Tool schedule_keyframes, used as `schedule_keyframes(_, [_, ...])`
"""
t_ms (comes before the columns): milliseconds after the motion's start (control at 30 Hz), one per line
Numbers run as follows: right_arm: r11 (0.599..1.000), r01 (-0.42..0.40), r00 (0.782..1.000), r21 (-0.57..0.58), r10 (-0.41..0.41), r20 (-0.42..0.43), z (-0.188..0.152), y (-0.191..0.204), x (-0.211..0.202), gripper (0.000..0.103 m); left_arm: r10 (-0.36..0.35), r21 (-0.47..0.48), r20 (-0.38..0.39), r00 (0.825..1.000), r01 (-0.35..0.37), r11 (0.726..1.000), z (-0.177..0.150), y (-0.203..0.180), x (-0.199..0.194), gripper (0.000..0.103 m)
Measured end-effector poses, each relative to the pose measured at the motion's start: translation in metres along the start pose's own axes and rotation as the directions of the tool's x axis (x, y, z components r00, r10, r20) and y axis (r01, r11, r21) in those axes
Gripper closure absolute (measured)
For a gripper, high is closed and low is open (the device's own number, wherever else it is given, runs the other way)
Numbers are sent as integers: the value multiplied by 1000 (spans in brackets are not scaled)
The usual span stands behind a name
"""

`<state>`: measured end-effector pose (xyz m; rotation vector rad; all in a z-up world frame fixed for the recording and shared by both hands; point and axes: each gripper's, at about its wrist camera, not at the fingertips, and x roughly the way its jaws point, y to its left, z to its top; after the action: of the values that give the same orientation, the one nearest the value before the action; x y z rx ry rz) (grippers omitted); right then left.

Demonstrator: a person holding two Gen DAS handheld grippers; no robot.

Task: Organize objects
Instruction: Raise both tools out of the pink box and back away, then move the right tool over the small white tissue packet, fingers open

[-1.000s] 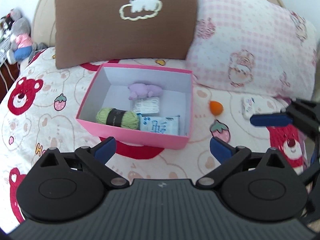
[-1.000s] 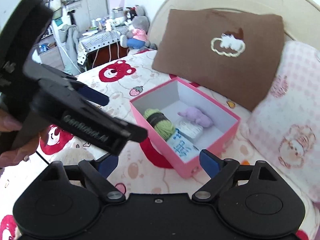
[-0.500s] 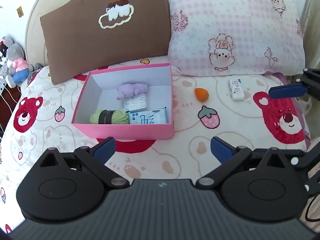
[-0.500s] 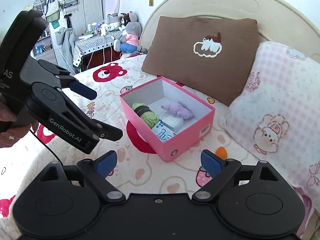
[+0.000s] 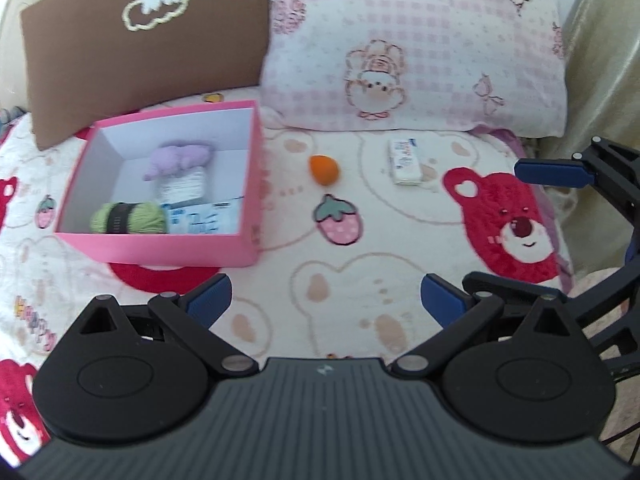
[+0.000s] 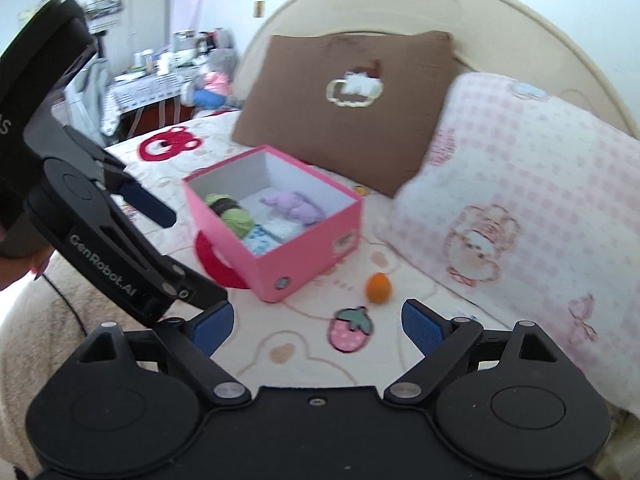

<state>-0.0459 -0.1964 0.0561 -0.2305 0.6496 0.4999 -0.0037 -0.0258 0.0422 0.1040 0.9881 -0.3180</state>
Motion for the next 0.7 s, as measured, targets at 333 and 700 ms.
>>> schedule_keyframes(333, [996,30,1000,87,-30,-5,-10,-39,-5,10,-56,33,-4,998,56,998,24,-20,25,3])
schedule_keyframes(700, [974,-3,993,225,29,-113,-12,-89,26,8,-97,-71,31,995,99,993,36,-23,84,3])
